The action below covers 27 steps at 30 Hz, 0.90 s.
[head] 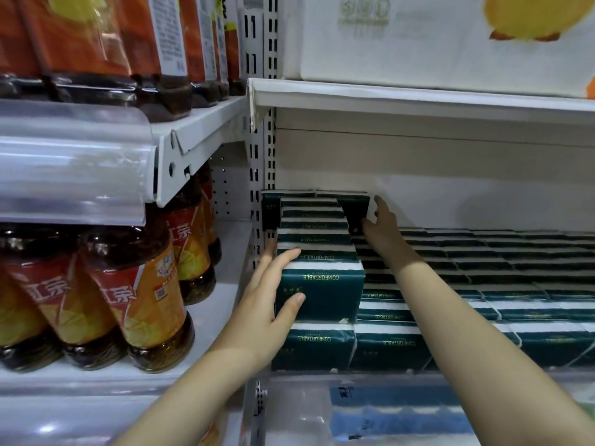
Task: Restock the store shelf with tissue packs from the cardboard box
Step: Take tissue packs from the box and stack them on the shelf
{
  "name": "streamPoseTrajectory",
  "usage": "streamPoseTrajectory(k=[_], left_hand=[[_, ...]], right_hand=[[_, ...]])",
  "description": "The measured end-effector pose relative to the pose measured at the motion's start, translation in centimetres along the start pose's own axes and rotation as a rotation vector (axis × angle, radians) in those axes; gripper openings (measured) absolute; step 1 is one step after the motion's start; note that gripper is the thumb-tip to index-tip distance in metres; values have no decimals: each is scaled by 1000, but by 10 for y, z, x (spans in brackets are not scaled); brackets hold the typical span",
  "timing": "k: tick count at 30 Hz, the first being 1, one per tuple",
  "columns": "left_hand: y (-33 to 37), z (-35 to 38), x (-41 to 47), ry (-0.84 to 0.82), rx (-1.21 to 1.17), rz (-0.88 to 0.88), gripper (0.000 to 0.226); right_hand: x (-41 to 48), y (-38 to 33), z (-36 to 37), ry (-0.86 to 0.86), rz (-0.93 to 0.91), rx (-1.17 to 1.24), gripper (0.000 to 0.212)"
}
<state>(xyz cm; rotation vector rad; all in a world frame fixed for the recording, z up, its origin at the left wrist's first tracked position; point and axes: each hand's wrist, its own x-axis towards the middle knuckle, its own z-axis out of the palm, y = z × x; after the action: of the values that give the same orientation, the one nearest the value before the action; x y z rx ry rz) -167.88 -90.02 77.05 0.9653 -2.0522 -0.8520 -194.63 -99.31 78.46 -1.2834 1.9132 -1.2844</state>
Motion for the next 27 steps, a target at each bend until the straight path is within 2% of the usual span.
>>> streamPoseTrajectory(k=[4, 9, 16, 23, 27], left_hand=[[1, -2, 0, 39, -82, -3, 64], [1, -2, 2, 56, -148, -27, 59], [10, -5, -6, 83, -98, -30, 59], [48, -15, 12, 159, -14, -6, 37], [61, -26, 58, 170, -36, -110, 40]], right_hand=[[0, 3, 2, 37, -30, 32, 56], [-6, 3, -2, 62, -40, 45, 51], [-30, -4, -22, 33, -84, 10, 50], [-39, -15, -46, -15, -129, -29, 48], [-36, -21, -51, -76, -160, -64, 46]])
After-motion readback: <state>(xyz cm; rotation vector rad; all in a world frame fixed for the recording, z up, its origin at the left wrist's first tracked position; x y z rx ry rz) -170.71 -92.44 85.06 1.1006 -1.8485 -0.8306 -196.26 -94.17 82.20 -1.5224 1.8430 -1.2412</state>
